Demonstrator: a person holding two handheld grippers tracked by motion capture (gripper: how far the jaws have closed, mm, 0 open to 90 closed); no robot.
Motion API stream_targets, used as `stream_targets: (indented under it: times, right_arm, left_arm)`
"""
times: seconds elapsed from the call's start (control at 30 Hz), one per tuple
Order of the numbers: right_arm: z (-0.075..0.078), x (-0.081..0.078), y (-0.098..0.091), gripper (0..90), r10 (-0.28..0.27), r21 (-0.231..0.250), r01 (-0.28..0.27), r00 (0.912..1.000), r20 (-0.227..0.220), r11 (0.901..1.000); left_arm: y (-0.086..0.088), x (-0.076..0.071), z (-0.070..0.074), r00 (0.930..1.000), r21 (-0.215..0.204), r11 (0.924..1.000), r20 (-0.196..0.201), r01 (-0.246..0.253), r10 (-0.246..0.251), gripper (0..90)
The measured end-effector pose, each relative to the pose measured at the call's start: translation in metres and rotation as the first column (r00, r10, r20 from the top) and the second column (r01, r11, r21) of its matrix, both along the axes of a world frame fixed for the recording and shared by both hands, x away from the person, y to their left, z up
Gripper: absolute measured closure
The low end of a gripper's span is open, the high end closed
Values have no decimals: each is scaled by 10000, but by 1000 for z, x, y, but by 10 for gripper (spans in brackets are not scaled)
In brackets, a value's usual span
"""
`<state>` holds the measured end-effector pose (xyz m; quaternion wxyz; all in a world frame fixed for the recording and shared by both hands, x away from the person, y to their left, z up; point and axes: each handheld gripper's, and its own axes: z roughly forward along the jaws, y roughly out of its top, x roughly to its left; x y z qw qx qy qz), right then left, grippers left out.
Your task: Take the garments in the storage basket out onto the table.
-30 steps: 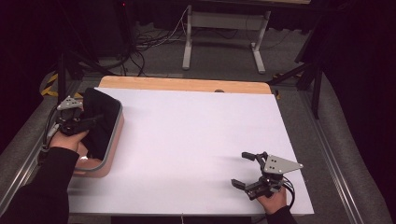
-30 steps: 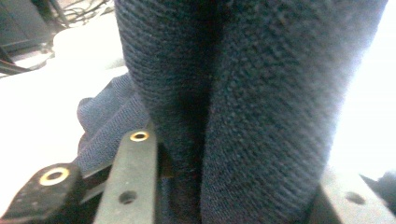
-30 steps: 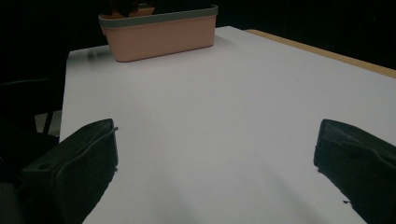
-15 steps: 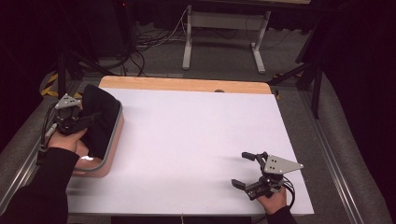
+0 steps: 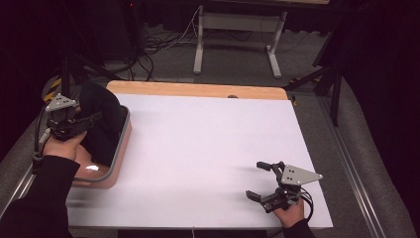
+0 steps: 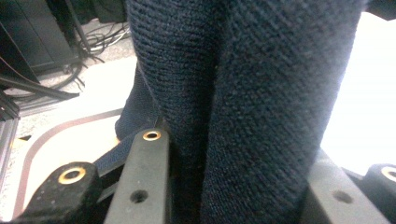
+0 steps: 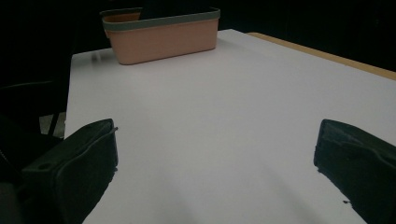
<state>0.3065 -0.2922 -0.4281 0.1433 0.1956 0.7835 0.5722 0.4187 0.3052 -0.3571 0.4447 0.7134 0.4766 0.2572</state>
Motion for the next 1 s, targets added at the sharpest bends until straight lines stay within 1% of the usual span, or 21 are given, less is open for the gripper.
stream_targets:
  times: [0.07, 0.13, 0.2, 0.27, 0.3, 0.37, 0.4, 0.47, 0.5, 0.57, 0.6, 0.67, 0.7, 0.73, 0.77, 0.83, 0.9, 1.0]
  right_arm:
    - [0, 0, 0, 5, 7, -3, -7, 10000, -3, 10000]
    - [0, 0, 0, 5, 7, -3, -7, 10000, -26, 10000]
    - [0, 0, 0, 5, 10, 6, -10, 10000, -39, 10000]
    - [0, 0, 0, 5, 8, 14, -8, 10000, -45, 10000]
    - [0, 0, 0, 5, 5, 17, -5, 10000, -40, 10000]
    - [0, 0, 0, 5, 7, 16, -7, 10000, -44, 10000]
    - [0, 0, 0, 5, 10, 19, -10, 10000, -49, 10000]
    - [-1, 0, 0, 5, 18, 28, -18, 10000, -55, 10000]
    - [0, 0, 0, 5, 18, 35, -18, 10000, -64, 10000]
    - [0, 0, 0, 5, 23, 40, -23, 10000, -63, 10000]
    - [-1, 0, 0, 5, 30, 57, -29, 10000, -69, 10000]
    - [-1, -1, 0, 5, 30, 63, -29, 10000, -72, 10000]
    - [-1, -1, 0, 5, 35, 67, -34, 10000, -78, 10000]
    - [-1, -1, 0, 5, 35, 67, -34, 10000, -78, 10000]
    - [-1, 0, 1, 5, 41, 74, -40, 10000, -84, 10000]
    - [-1, 0, 1, 5, 48, 72, -47, 9999, -90, 10000]
    - [-1, 0, 1, 5, 54, 71, -54, 9999, -92, 10000]
    - [-1, 0, 1, 5, 55, 81, -55, 9999, -86, 10000]
  left_arm:
    - [0, -3, 6, 9999, -161, 9999, 113, -7, 9, 687]
    - [0, -4, 8, 9999, -192, 9998, 159, 9, -6, 687]
    - [0, -7, 15, 9996, -310, 9995, 287, 10, -1, 687]
    - [-1, -9, 19, 9995, -416, 9991, 315, 39, -26, 687]
    - [-1, -9, 19, 9995, -416, 9991, 315, 39, -26, 688]
    - [-2, -11, 25, 9992, -443, 9990, 401, 62, -44, 688]
    - [-2, -13, 29, 9990, -543, 9985, 443, 91, -67, 689]
    - [-2, -14, 31, 9988, -616, 9981, 482, 92, -62, 689]
    - [-2, -15, 36, 9986, -809, 9967, 535, 97, -54, 690]
    - [-2, -16, 38, 9983, -877, 9961, 580, 116, -65, 690]
    - [-3, -17, 41, 9978, -993, 9949, 649, 185, -121, 690]
    - [-3, -18, 44, 9975, -1028, 9945, 692, 222, -151, 690]
    - [-6, -21, 49, 9963, -1090, 9935, 825, 333, -243, 690]
    - [-6, -21, 49, 9963, -1090, 9935, 825, 333, -243, 690]
    - [-8, -23, 53, 9951, -1170, 9921, 921, 459, -352, 690]
    - [-9, -24, 56, 9943, -1217, 9911, 978, 533, -414, 690]
    - [-13, -26, 62, 9926, -1386, 9878, 1075, 713, -566, 691]
    - [-17, -27, 68, 9899, -1553, 9830, 1176, 974, -795, 691]
